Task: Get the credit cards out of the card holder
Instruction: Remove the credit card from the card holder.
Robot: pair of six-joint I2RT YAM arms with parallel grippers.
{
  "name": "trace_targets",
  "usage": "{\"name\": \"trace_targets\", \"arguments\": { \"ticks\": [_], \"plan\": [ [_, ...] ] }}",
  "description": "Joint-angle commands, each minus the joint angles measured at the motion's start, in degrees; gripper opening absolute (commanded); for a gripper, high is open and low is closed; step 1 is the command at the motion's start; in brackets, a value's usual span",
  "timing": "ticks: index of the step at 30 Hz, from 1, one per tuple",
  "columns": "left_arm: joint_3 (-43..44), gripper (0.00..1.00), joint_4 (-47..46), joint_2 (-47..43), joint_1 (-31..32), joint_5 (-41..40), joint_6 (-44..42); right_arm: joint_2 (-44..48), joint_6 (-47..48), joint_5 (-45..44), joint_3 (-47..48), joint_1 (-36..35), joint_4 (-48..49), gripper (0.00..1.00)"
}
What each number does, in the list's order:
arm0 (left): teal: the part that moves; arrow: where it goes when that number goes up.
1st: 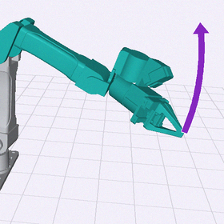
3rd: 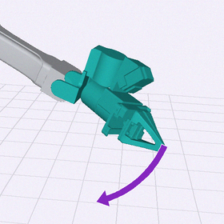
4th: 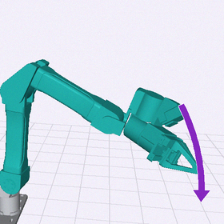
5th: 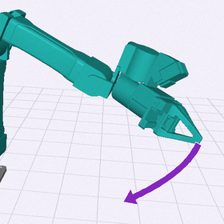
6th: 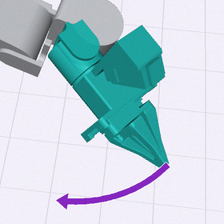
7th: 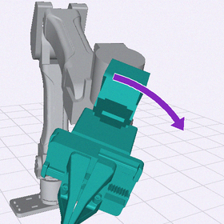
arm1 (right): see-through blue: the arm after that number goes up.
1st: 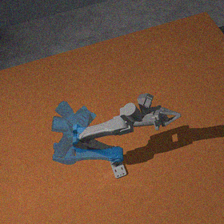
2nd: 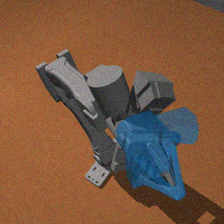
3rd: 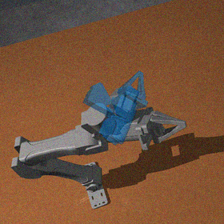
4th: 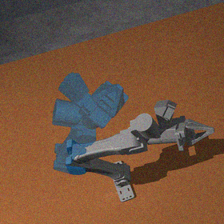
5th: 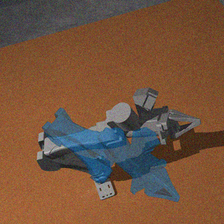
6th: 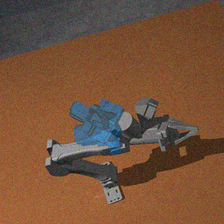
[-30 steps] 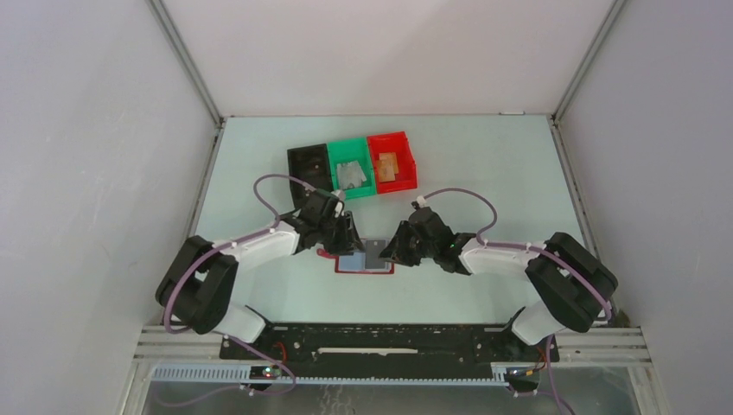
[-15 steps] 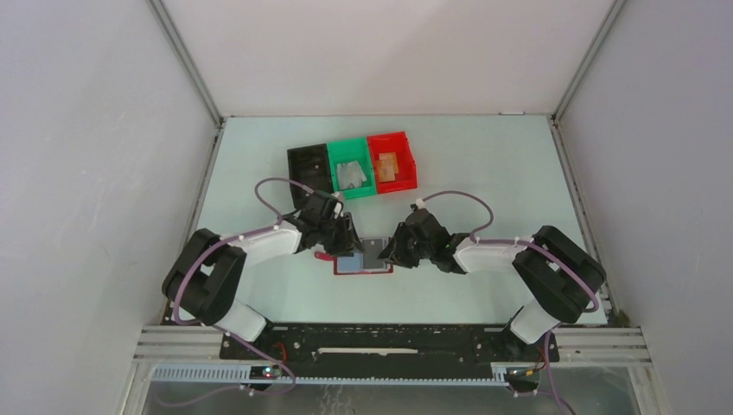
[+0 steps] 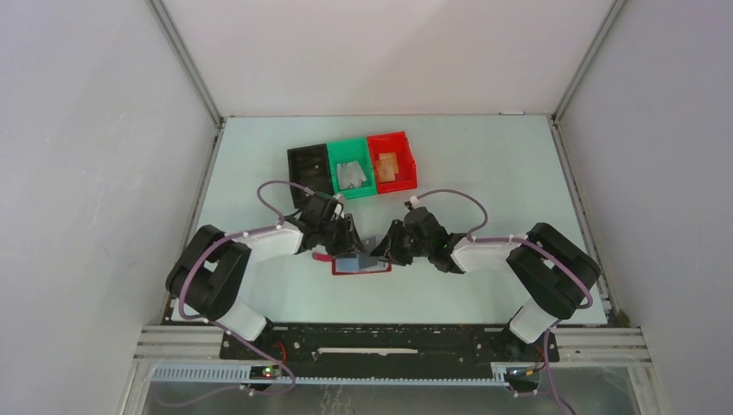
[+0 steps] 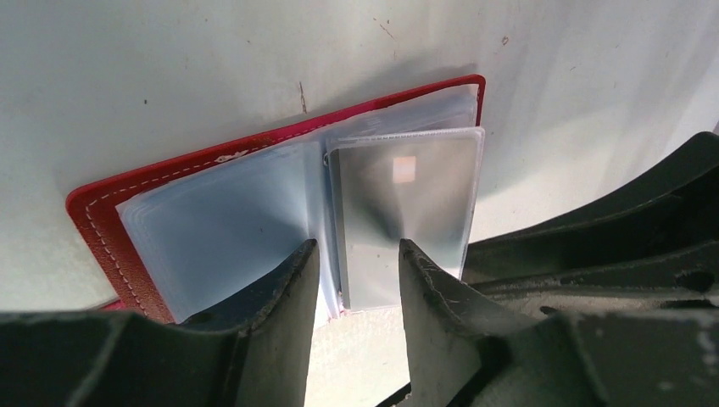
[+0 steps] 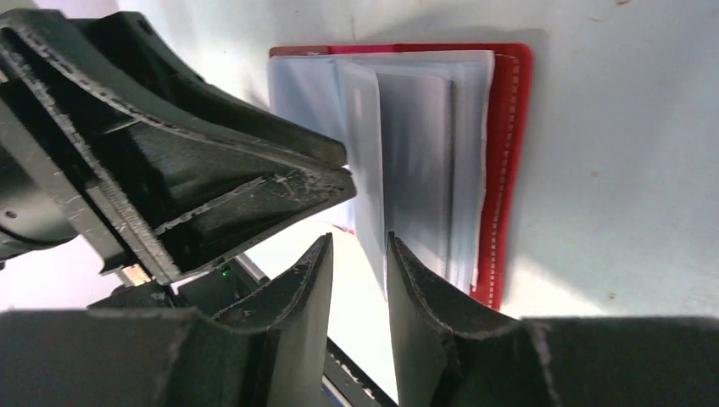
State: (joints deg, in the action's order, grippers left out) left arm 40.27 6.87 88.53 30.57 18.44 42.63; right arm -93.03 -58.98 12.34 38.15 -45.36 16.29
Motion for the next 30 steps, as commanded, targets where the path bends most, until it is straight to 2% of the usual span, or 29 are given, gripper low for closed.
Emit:
{"name": "trace_targets", "arguments": {
  "ticks": [1, 8, 13, 23, 30],
  "plan": [
    [-0.8, 0.45, -0.8, 0.7, -0.3, 0.6, 0.3, -0.3, -0.7, 2.4, 0.9, 0.0, 5.5, 0.38],
    [0.0, 0.45, 0.3, -0.8, -0.8, 1.3, 0.3, 0.1, -0.6, 3.2, 0.9, 0.1, 6.8, 0.38],
    [0.9, 0.45, 3.7, -5.4, -2.3, 0.4, -0.4, -0.2, -0.5, 3.3, 0.9, 0.2, 6.4, 0.38],
    [1.5, 0.45, 11.7, -15.4, -11.3, -0.6, -2.6, -0.4, 0.7, 4.6, 2.6, -1.1, 8.0, 0.38],
    [1.1, 0.45, 14.5, -18.1, -16.0, -0.3, -5.0, -5.2, 2.5, 6.0, 10.1, -3.2, 4.9, 0.38]
  ]
}}
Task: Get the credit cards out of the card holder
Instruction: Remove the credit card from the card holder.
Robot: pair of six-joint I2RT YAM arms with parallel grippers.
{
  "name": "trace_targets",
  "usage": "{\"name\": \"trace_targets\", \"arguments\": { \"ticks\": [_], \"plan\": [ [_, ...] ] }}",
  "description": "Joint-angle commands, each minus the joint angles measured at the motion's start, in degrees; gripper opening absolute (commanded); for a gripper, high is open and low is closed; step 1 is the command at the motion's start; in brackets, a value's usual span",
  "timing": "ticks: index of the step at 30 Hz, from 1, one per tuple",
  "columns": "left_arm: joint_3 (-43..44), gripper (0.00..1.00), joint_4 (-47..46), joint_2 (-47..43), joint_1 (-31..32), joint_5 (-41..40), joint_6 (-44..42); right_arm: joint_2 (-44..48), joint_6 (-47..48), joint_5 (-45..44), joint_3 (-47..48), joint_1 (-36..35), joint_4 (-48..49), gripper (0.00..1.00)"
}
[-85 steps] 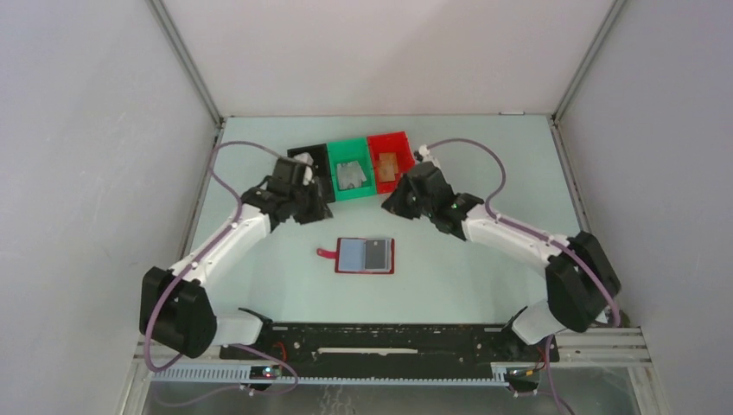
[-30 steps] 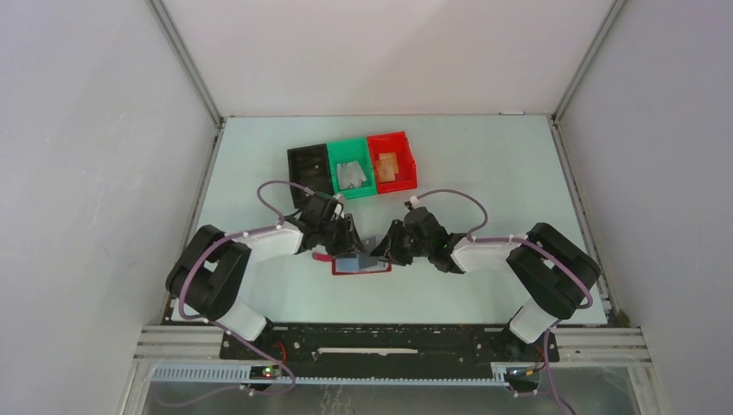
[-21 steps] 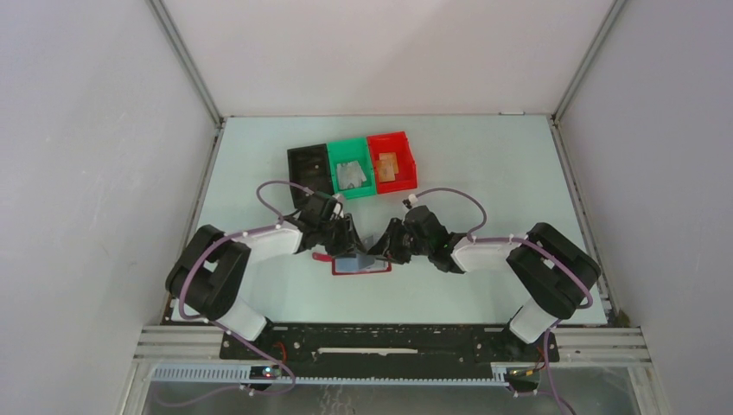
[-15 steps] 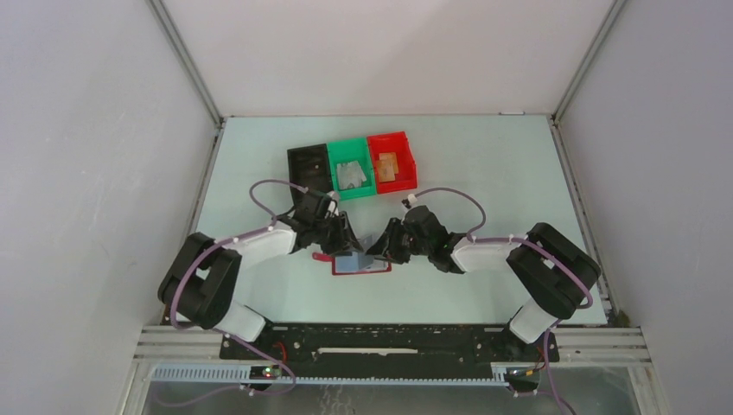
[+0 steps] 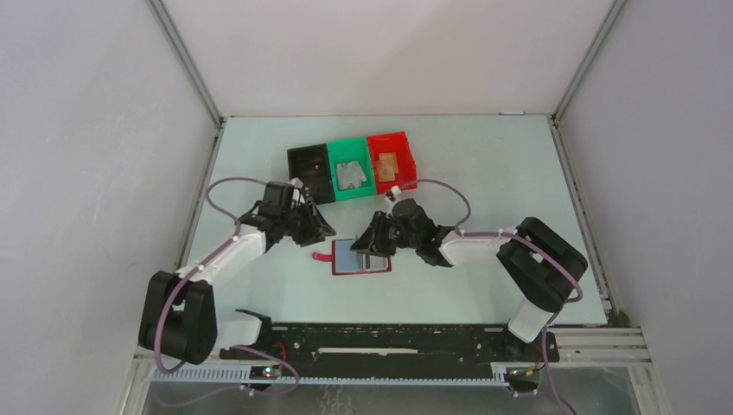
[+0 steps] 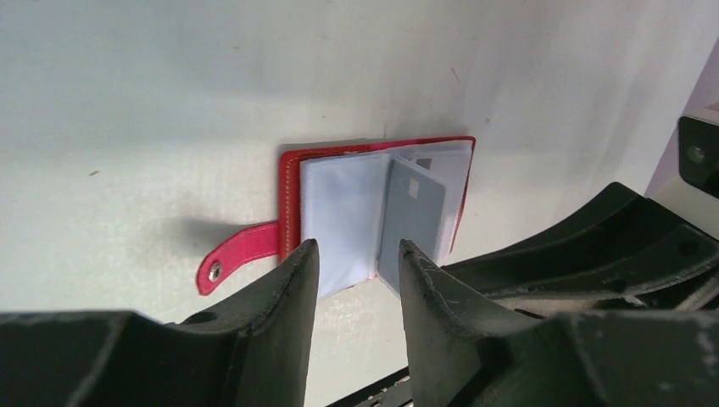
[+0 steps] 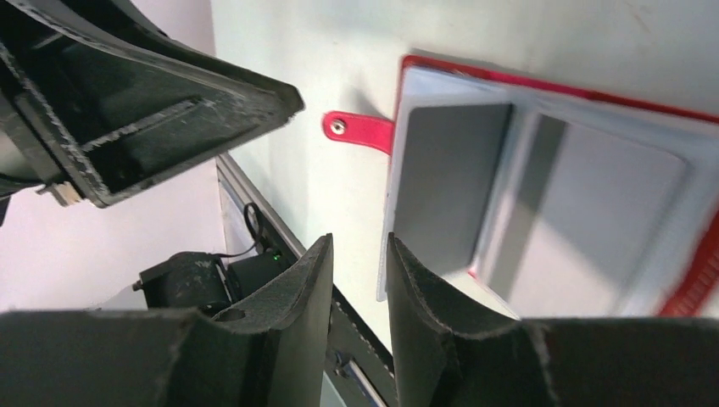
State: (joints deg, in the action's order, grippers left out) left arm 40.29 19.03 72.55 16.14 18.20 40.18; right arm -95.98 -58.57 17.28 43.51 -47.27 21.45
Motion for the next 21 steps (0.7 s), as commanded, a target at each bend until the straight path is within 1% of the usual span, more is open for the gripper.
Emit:
{"name": "trace_targets", "arguments": {
  "ticks": [1, 6, 9, 12, 17, 21],
  "plan": [
    [1.0, 0.45, 2.3, -2.3, -1.8, 0.1, -2.6, -2.8, 2.2, 0.9, 5.6, -1.5, -0.7, 0.38],
    [0.3, 0.45, 2.0, -3.0, -1.8, 0.8, -2.2, -4.4, 1.9, 1.3, 6.9, -1.5, -1.6, 0.38],
    [-0.2, 0.45, 1.0, -3.7, -1.7, 1.6, -2.1, -2.8, 2.8, -0.8, 6.3, -1.5, -4.7, 0.37],
    [-1.0, 0.45, -1.0, -3.7, -0.8, 3.9, -1.7, -1.5, 2.3, -2.6, 4.6, -0.8, -5.5, 0.36],
    [-1.7, 0.45, -6.0, 0.3, 3.3, 8.9, 0.9, -2.6, 0.4, -3.5, 3.0, 1.2, -6.6, 0.32],
    [-3.9, 0.44, -11.4, 3.6, 4.0, 10.6, 3.7, -3.7, 0.3, -4.3, 3.1, 1.7, -6.9, 0.32]
  ]
}}
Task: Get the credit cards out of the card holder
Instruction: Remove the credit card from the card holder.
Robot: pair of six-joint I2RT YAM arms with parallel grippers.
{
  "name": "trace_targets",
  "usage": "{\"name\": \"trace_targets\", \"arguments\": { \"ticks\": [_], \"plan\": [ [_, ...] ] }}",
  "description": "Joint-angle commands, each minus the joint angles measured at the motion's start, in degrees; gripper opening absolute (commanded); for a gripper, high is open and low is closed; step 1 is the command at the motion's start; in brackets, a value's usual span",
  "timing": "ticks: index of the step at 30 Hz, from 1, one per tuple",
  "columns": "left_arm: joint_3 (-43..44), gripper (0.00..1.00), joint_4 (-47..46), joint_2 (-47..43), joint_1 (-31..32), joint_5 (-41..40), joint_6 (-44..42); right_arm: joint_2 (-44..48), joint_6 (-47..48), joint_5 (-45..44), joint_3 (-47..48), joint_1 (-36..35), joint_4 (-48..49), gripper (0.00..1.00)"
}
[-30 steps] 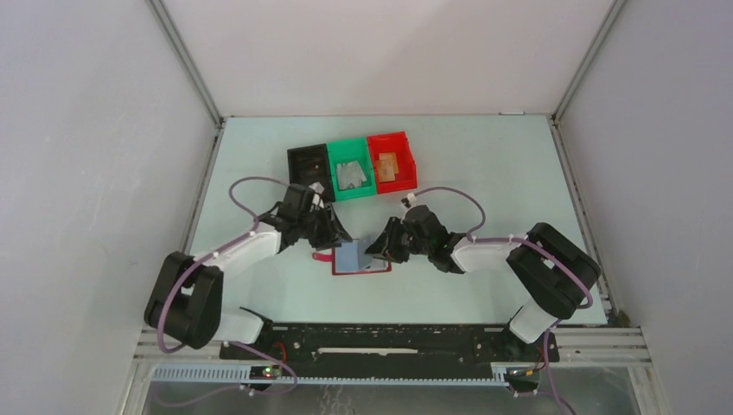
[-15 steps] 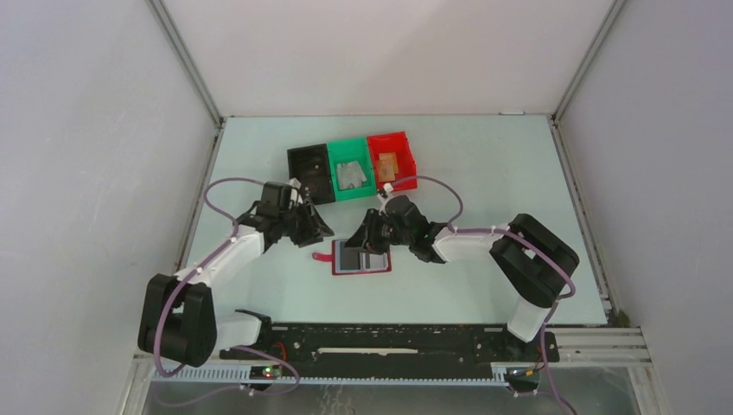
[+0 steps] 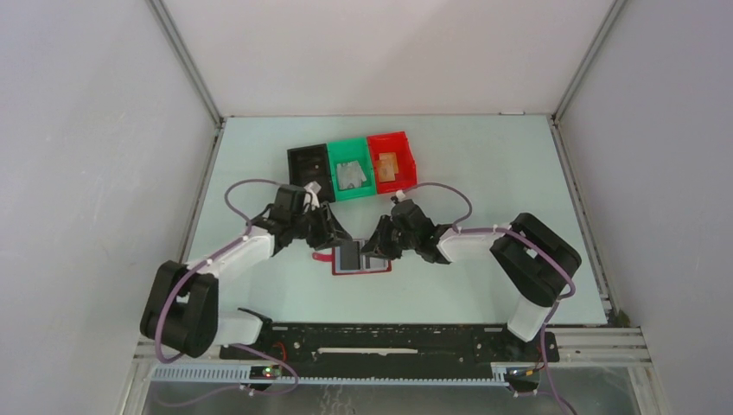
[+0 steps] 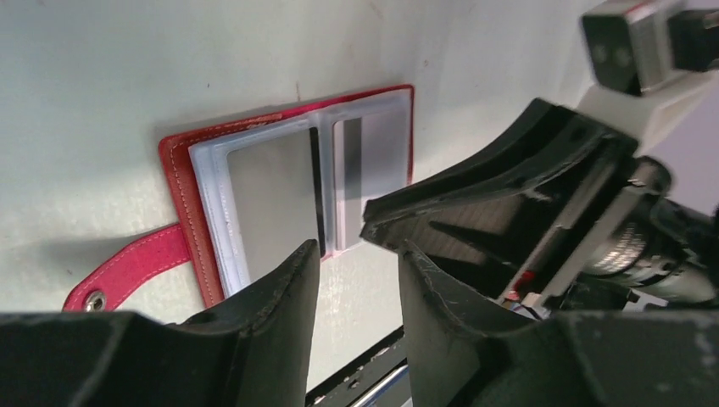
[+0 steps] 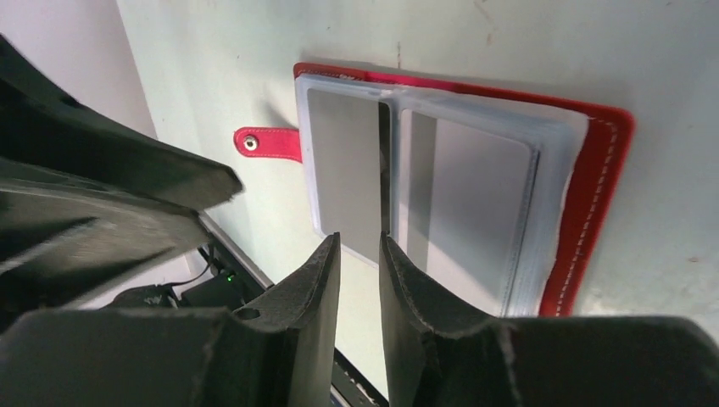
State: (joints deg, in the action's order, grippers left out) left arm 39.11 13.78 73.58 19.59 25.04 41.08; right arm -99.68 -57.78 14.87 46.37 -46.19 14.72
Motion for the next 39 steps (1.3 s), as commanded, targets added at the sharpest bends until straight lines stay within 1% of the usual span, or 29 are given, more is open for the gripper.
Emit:
{"name": "trace_targets", "arguments": {
  "ticks": [1, 10, 17, 21, 26, 32, 39],
  "plan": [
    [-2.7, 0.44, -6.5, 3.6, 0.5, 3.4, 2.8, -0.4, -0.5, -1.7, 0.4, 0.8, -0.3, 0.32],
    [-3.9, 0.42, -6.2, 9.8, 0.4, -0.6, 2.0, -3.0, -0.2, 1.3, 1.9, 0.9, 1.2, 0.32],
    [-4.5, 0.42, -3.5, 10.9, 0.3, -5.7, 1.2, -5.1, 0.0, 1.7, 4.0, 0.8, 1.4, 0.32],
    [-4.5, 0.42, -3.0, 10.7, 0.3, -6.6, 1.0, -6.3, -0.1, 0.1, 4.9, 0.8, 0.0, 0.32],
    [-4.2, 0.41, -2.5, 13.1, -0.1, -6.7, 0.8, -8.7, -1.5, -1.5, 5.2, 1.1, -1.8, 0.32],
    [-5.8, 0.41, -4.3, 14.2, -1.2, -6.3, 1.6, -8.6, -2.4, -5.3, 5.3, 1.1, -5.8, 0.32],
    [-6.2, 0.41, -4.5, 13.9, -1.8, -6.5, 1.8, -7.9, -1.8, -9.6, 5.8, 0.3, -11.3, 0.38]
  ]
}}
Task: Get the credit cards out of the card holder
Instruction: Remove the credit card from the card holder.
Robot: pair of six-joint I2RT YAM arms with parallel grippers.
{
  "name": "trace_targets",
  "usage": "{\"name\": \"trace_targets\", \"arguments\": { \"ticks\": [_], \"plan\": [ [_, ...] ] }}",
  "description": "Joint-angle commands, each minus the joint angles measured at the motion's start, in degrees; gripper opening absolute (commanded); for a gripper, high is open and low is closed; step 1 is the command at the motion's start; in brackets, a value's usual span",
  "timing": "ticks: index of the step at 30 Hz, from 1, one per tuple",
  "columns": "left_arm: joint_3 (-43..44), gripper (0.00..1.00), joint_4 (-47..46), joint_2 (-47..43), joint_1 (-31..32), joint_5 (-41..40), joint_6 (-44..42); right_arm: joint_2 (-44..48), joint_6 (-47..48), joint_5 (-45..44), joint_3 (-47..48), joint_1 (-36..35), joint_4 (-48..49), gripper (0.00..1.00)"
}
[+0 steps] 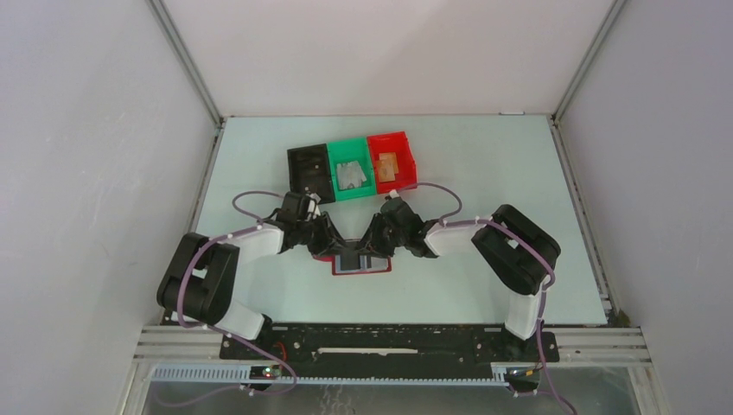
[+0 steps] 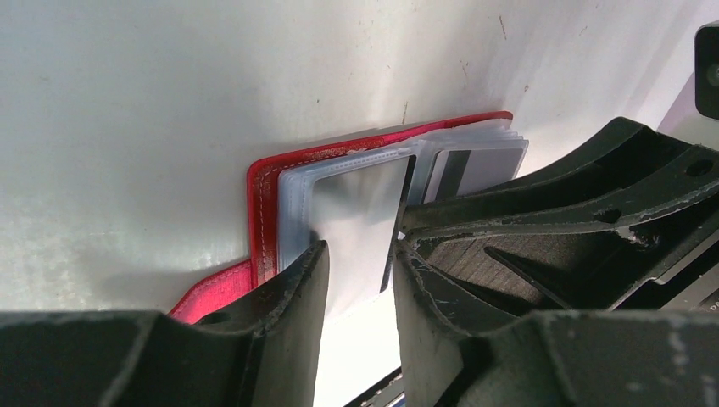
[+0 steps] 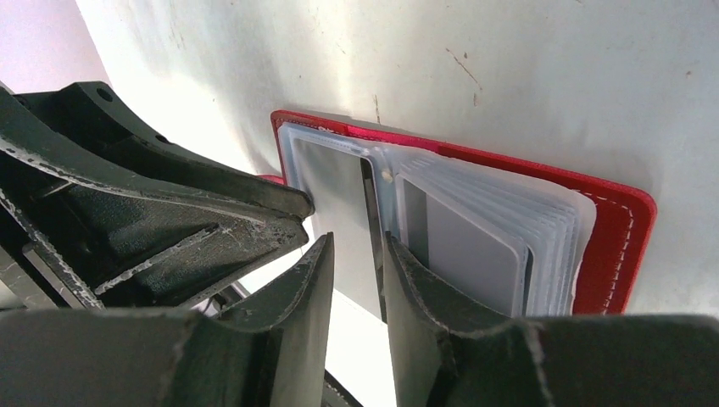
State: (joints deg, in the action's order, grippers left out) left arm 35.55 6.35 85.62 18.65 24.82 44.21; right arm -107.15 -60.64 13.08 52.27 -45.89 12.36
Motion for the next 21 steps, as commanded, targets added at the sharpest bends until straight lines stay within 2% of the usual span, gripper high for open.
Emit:
{"name": "trace_targets", "arguments": {
  "ticks": [1, 7, 16, 21],
  "plan": [
    [-2.8, 0.40, 2.9, 1.4, -1.0, -6.2, -1.2, -0.4, 1.4, -8.5, 0.2, -0.2, -9.8, 0.38],
    [-3.5, 0.42, 2.8, -4.0, -1.1, -5.9, -1.0, -0.5, 1.7, -9.4, 1.1, -1.2, -11.5, 0.38],
    [-6.1, 0.40, -4.4, 2.1, -0.9, -0.5, 1.6, -0.1, 1.3, -9.1, 1.1, -1.5, -10.9, 0.36],
    [-6.1, 0.37, -5.2, 3.3, -0.8, 0.0, 1.6, -0.4, -1.9, -4.4, -2.7, -0.2, -2.2, 0.35]
  ]
}}
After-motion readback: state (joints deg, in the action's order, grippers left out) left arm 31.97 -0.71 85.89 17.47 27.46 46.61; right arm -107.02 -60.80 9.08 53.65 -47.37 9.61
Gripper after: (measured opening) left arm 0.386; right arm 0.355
